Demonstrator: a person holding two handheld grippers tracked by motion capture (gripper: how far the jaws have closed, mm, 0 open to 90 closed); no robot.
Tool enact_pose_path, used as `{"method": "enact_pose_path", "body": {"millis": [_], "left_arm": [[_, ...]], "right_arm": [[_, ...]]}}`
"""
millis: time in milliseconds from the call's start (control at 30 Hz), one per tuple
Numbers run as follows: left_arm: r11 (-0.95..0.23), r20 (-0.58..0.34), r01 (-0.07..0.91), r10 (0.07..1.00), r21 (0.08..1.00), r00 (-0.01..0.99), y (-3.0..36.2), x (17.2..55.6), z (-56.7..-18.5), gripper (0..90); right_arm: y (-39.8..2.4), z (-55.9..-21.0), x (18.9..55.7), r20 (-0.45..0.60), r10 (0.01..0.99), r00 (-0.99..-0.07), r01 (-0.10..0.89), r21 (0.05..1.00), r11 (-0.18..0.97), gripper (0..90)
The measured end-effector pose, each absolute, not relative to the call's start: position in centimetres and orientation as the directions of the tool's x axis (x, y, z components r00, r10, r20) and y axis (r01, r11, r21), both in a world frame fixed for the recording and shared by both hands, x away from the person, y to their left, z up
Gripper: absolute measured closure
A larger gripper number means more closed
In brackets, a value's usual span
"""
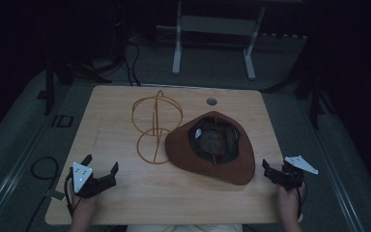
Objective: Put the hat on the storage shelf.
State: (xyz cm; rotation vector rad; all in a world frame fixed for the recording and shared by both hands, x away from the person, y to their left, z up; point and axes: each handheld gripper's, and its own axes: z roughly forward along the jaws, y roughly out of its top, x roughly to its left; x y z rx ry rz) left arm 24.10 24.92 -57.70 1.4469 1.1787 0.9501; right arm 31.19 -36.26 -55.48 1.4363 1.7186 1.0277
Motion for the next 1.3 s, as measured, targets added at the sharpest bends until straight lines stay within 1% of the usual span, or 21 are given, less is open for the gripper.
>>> {"method": "enact_pose_path", "body": {"millis": [33, 100, 133, 167, 200, 333, 467, 600, 700, 800, 933, 1000, 1067, 1133, 1167, 1200, 1300], "left_arm": [[-0.025, -0.017, 0.190, 0.976, 0.981, 0.216, 24.9, 24.1, -57.7, 3.1], [-0.003, -0.039, 0.179, 0.973, 0.984, 0.230, 25.0, 24.1, -57.6, 3.1], [-0.005, -0.037, 0.181, 0.972, 0.983, 0.230, 24.9, 24.1, -57.6, 3.1], [-0.010, -0.033, 0.182, 0.972, 0.983, 0.232, 24.9, 24.0, -57.6, 3.1], [-0.019, -0.026, 0.184, 0.971, 0.983, 0.237, 24.9, 24.1, -57.6, 3.1], [-0.029, -0.023, 0.201, 0.967, 0.979, 0.254, 24.5, 24.0, -57.6, 3.1], [-0.001, -0.064, 0.201, 0.946, 0.980, 0.317, 23.7, 23.8, -57.3, 3.1], [-0.055, -0.010, 0.167, 0.930, 0.984, 0.366, 22.5, 23.4, -57.1, 3.1], [-0.057, -0.011, 0.166, 0.924, 0.984, 0.383, 22.3, 23.4, -57.2, 3.1], [-0.036, -0.035, 0.174, 0.921, 0.984, 0.389, 22.4, 23.4, -57.2, 3.1], [-0.048, -0.030, 0.193, 0.924, 0.980, 0.382, 22.5, 23.6, -57.2, 3.1], [-0.035, -0.046, 0.200, 0.921, 0.979, 0.386, 22.6, 23.6, -57.2, 3.1], [-0.010, -0.081, 0.220, 0.912, 0.976, 0.402, 22.7, 23.7, -57.2, 3.1], [-0.010, -0.081, 0.220, 0.912, 0.976, 0.402, 22.7, 23.7, -57.2, 3.1], [0.002, -0.108, 0.250, 0.905, 0.968, 0.412, 22.7, 23.8, -57.2, 3.1], [0.004, -0.116, 0.260, 0.902, 0.966, 0.416, 22.6, 23.8, -57.2, 3.1], [-0.016, -0.104, 0.274, 0.902, 0.962, 0.419, 22.4, 23.7, -57.1, 3.1]], "right_arm": [[-36.3, -55.5, 31.2, -0.005, 0.985, -0.175, 0.462, 0.883, 0.086, 13.6], [-36.2, -54.3, 31.2, 0.017, 0.983, -0.182, 0.470, 0.880, 0.072, 13.6], [-36.2, -54.3, 31.2, 0.017, 0.983, -0.182, 0.470, 0.880, 0.072, 13.6], [-36.0, -53.4, 31.2, 0.015, 0.983, -0.181, 0.464, 0.883, 0.073, 13.6], [-36.0, -53.4, 31.2, 0.015, 0.983, -0.181, 0.464, 0.883, 0.073, 13.6], [-35.5, -51.4, 31.6, 0.012, 0.980, -0.197, 0.466, 0.881, 0.083, 13.5], [-35.1, -50.1, 32.1, 0.014, 0.973, -0.232, 0.462, 0.882, 0.098, 13.5], [-34.5, -49.1, 32.7, 0.013, 0.967, -0.253, 0.457, 0.883, 0.107, 13.5], [-33.9, -48.5, 33.0, 0.022, 0.965, -0.262, 0.461, 0.881, 0.105, 13.1], [-33.4, -48.1, 33.1, 0.022, 0.960, -0.280, 0.465, 0.878, 0.116, 13.0], [-32.4, -47.4, 33.6, 0.026, 0.951, -0.308, 0.467, 0.875, 0.127, 13.0], [-31.8, -46.9, 34.0, 0.018, 0.948, -0.317, 0.467, 0.873, 0.140, 13.0], [-31.2, -46.3, 34.6, 0.034, 0.941, -0.337, 0.467, 0.874, 0.136, 13.0], [-30.9, -46.1, 34.9, 0.032, 0.938, -0.346, 0.467, 0.872, 0.143, 13.0], [-30.2, -45.7, 35.6, 0.034, 0.931, -0.364, 0.465, 0.872, 0.150, 12.9], [-30.2, -45.7, 35.6, 0.034, 0.931, -0.364, 0.465, 0.872, 0.150, 12.9], [-29.2, -45.5, 36.7, 0.030, 0.920, -0.390, 0.472, 0.865, 0.172, 12.8]]}}
